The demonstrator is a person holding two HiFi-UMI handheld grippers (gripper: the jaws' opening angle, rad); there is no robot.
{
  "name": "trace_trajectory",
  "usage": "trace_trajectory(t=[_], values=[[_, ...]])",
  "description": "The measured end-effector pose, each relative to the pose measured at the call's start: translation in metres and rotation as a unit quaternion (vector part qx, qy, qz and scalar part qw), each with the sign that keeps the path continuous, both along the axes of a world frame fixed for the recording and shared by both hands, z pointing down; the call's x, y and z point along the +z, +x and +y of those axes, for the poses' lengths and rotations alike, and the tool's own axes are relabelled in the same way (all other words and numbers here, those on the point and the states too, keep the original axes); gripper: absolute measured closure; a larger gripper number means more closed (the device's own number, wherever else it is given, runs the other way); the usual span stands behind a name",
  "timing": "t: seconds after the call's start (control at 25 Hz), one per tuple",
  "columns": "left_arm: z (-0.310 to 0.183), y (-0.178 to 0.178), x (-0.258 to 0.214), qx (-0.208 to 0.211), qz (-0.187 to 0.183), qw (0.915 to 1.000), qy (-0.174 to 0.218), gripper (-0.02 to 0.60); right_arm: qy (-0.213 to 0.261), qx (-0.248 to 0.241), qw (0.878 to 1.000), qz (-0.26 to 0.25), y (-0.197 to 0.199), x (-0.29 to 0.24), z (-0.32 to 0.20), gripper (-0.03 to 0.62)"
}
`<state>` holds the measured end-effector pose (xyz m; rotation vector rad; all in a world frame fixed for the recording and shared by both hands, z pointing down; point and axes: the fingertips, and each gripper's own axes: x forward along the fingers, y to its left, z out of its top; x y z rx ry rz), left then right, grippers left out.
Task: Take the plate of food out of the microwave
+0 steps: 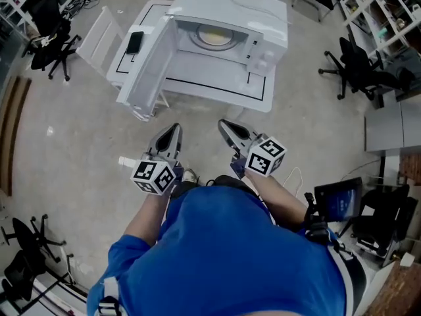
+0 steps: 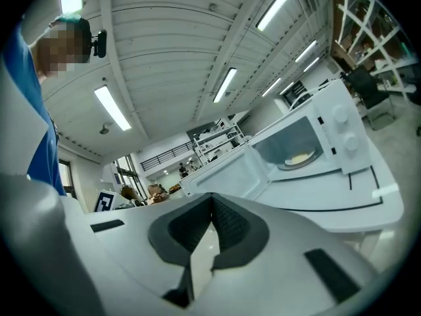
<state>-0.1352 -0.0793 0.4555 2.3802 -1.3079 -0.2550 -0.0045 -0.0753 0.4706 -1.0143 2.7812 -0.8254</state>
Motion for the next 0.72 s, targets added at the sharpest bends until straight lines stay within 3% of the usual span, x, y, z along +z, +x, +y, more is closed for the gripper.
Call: trace_trajectory(t=[0.72], values=[[-0.034,0.009,0.010,0.114,0.001,0.9935,-0.002,0.572,-0.005,0.099,0.995,0.011,-0.008,0.012,-0.012,0.588]])
